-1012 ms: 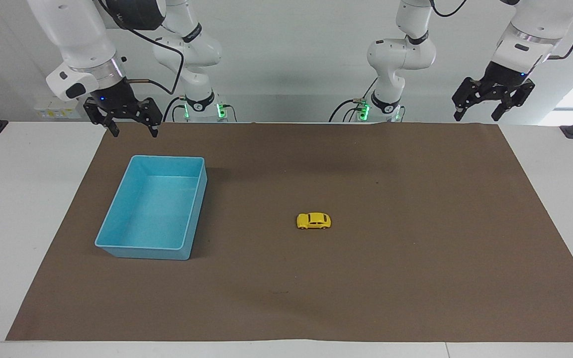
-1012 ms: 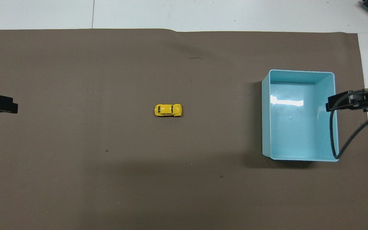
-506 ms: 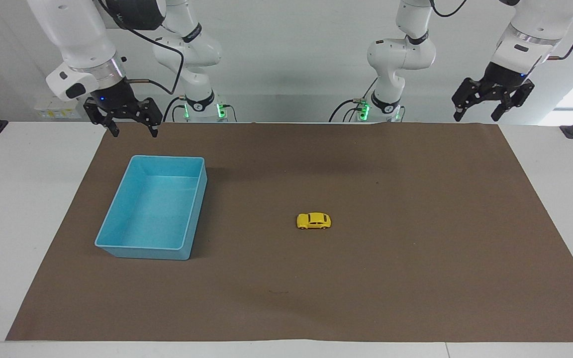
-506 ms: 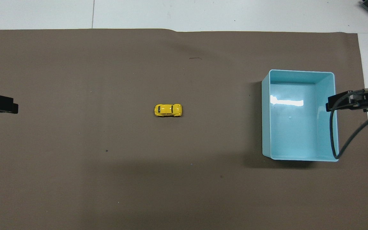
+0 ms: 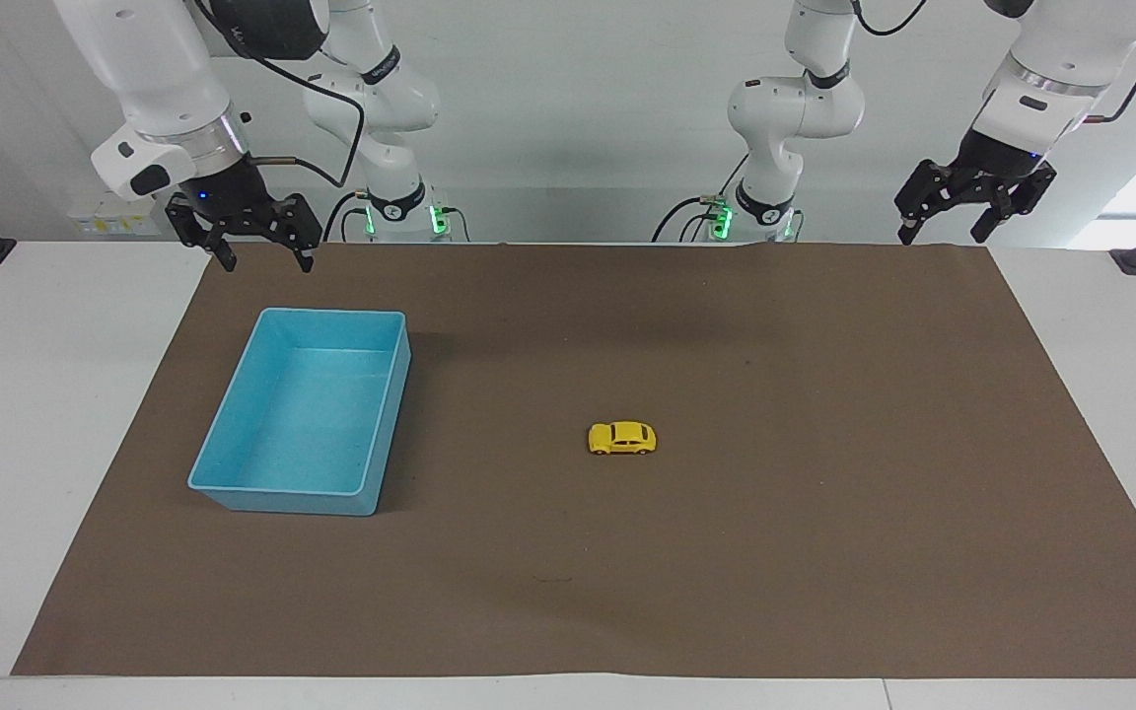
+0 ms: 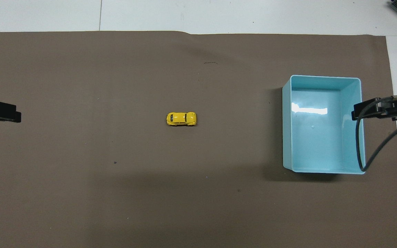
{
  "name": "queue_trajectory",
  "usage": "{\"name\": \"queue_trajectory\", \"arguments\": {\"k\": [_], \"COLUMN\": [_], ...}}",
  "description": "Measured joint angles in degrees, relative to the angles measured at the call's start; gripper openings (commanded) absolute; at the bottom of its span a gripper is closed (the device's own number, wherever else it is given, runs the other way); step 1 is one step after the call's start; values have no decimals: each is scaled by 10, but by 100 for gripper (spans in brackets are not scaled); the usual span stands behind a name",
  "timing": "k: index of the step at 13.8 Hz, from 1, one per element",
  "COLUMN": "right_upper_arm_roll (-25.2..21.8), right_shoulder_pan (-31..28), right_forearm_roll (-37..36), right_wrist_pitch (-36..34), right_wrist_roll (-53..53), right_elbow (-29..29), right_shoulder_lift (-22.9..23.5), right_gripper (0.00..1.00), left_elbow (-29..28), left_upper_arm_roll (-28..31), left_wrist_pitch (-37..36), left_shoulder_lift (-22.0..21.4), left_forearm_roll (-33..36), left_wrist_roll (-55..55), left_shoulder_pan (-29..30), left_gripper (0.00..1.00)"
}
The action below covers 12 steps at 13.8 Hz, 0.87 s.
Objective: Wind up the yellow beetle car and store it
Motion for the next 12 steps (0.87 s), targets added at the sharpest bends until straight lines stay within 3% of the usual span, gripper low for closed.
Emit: {"name": "queue_trajectory", "arguments": {"k": [12], "right_upper_arm_roll": [0], "right_shoulder_pan": [0], "right_forearm_roll": [0], "right_wrist_pitch": [0], "right_wrist_roll": [0], "right_elbow": [0], "right_shoulder_lift": [0], "right_gripper": [100], "left_elbow": [-24], "left_upper_arm_roll": [-17], "left_wrist_pitch": [35], "left_shoulder_lift": [5], "left_forearm_roll": [-3], "left_wrist_roll": [-313], "left_shoulder_pan": [-6], "left_gripper": [100]}}
